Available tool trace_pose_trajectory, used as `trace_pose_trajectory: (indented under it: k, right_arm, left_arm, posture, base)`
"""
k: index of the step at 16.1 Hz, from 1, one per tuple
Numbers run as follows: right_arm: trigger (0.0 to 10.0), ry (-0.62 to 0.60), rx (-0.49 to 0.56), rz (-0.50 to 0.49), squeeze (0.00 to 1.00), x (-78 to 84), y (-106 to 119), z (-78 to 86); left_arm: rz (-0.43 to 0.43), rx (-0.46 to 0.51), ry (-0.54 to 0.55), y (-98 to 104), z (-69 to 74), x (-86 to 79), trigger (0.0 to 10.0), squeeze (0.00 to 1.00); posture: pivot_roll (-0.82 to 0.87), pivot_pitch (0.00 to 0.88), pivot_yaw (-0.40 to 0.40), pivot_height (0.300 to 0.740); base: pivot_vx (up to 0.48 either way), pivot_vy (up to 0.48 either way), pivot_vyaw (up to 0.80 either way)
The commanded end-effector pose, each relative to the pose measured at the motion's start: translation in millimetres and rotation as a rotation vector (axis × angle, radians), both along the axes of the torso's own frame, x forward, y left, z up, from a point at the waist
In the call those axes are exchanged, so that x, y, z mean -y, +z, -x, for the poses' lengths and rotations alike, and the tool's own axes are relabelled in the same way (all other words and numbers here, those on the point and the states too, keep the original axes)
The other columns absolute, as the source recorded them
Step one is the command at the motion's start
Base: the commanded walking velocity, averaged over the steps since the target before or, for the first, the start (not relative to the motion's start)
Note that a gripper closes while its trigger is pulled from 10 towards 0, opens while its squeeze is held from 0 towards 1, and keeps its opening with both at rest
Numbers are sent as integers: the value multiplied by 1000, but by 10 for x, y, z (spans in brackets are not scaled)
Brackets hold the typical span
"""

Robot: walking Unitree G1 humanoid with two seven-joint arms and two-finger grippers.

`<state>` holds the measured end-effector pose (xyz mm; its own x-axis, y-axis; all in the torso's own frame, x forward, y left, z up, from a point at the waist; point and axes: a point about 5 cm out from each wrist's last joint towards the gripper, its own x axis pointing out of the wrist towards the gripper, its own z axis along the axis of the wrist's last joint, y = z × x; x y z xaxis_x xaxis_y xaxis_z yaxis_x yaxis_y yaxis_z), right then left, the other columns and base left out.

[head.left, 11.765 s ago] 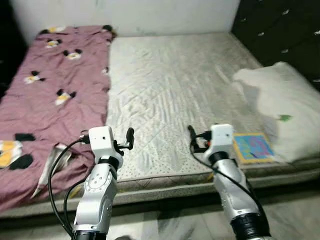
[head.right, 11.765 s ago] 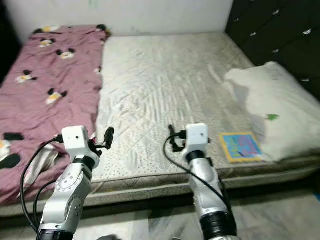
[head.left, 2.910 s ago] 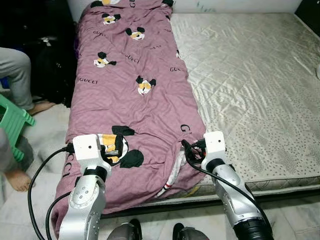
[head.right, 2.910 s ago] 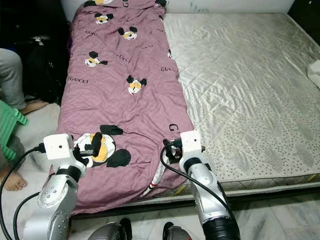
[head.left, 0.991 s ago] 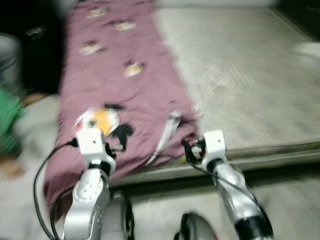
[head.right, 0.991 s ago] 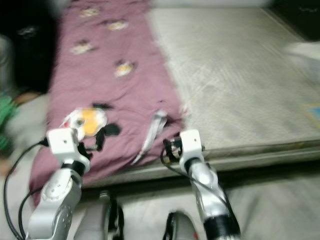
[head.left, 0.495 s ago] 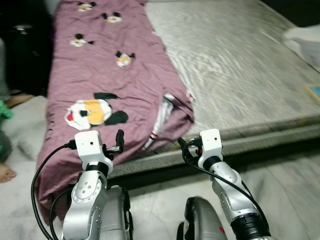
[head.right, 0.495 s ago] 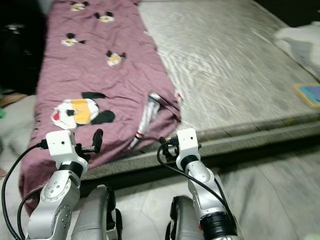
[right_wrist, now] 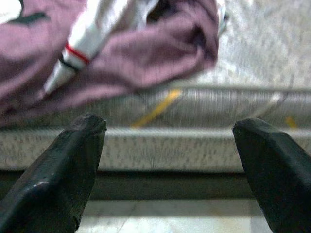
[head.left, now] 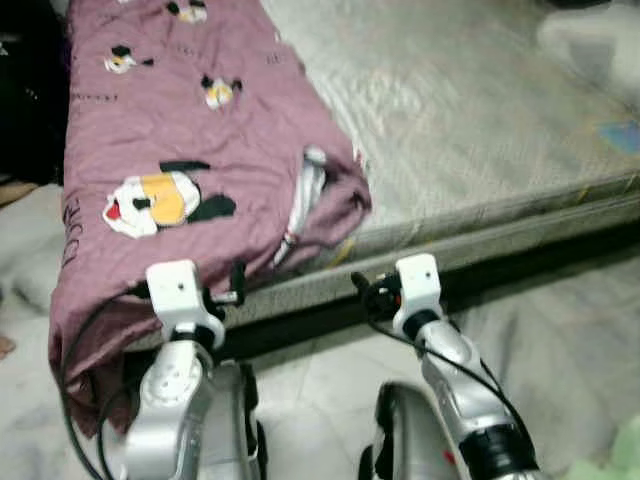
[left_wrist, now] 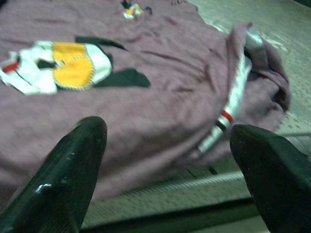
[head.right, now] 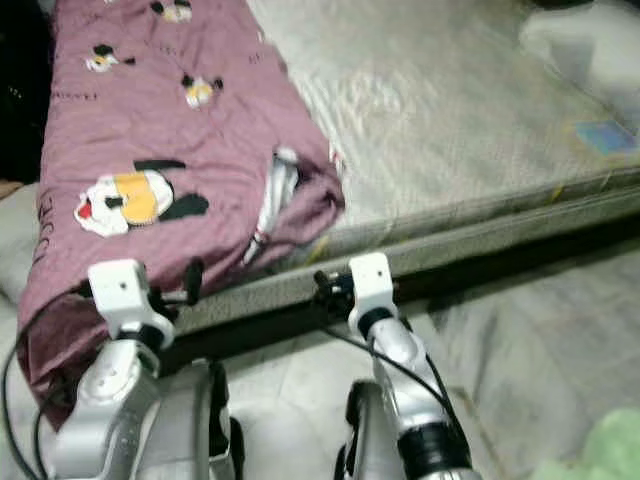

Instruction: Clean up the room

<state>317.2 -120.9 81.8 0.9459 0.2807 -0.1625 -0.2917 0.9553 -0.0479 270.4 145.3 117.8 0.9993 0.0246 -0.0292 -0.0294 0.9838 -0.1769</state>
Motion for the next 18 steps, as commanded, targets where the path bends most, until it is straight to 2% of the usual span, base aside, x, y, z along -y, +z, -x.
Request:
trace_pose_trajectory:
  k: [1,4,12,16,18]
  right_arm:
    - [10000,-3,-6,5,0,35,-25,17]
    - [10000,30,17,28,0,-5,-5,22]
    - [10000,29,11,13,0,-9,-15,21]
    - [10000,27,11,7,0,-2,-12,14]
    - [10000,47,30,6,0,-24,10,23]
  left_arm:
    - [-11,10,-4,20,7,0,10000,0]
    - [5,31,-42,45,14,24,10000,0]
    - [15,40,-67,52,25,41,10000,0]
    - [12,40,-73,47,28,48,10000,0]
    - [13,44,-81,49,27,58,10000,0]
  posture:
    - [10,216,-20,551]
    - [10,216,-21,551]
    - [12,220,-19,551]
    - [10,222,-18,551]
    - [9,223,-18,551]
  base:
    - [0,0,0]
    - [0,0,0]
    - [0,0,372]
    - [0,0,0]
    - [270,0,253]
